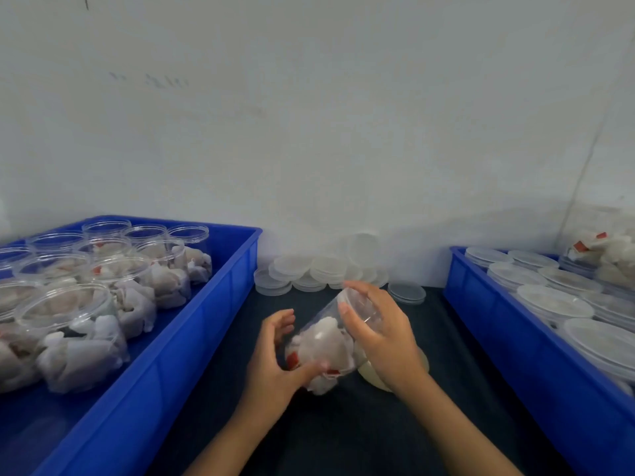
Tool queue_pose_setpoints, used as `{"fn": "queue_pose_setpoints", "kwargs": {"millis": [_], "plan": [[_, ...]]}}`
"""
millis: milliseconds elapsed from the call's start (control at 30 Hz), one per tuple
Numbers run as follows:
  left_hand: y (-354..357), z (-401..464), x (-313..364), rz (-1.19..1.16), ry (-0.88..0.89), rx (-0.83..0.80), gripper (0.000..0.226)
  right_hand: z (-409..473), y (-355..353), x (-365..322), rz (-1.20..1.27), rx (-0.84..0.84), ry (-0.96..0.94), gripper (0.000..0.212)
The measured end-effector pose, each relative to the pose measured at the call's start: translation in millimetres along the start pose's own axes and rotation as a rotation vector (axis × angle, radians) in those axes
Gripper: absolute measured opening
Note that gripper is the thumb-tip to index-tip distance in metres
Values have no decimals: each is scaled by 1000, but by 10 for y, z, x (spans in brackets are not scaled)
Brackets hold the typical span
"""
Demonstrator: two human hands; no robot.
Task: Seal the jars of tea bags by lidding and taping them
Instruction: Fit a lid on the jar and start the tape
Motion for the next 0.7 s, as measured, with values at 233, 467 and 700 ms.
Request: {"fn": "queue_pose_setpoints", "kwargs": {"millis": [233,467,700], "plan": [[114,-68,53,305,114,-61,100,-48,91,-167,-182,-39,-105,40],[49,1,-68,158,-17,8,87,-58,65,-69,160,-107,53,31],[51,66,-218,89,-97,32,84,-538,-221,530,-715,-377,163,53]]}}
Point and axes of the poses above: each hand's wrist, its own z-axis towards the middle knuckle, its own y-axis out of the palm, x = y × z, the point moved 4 cm from there along z, towards the middle knuckle, and after that the axes turned 4 degrees about -z, right-handed, at the moved point
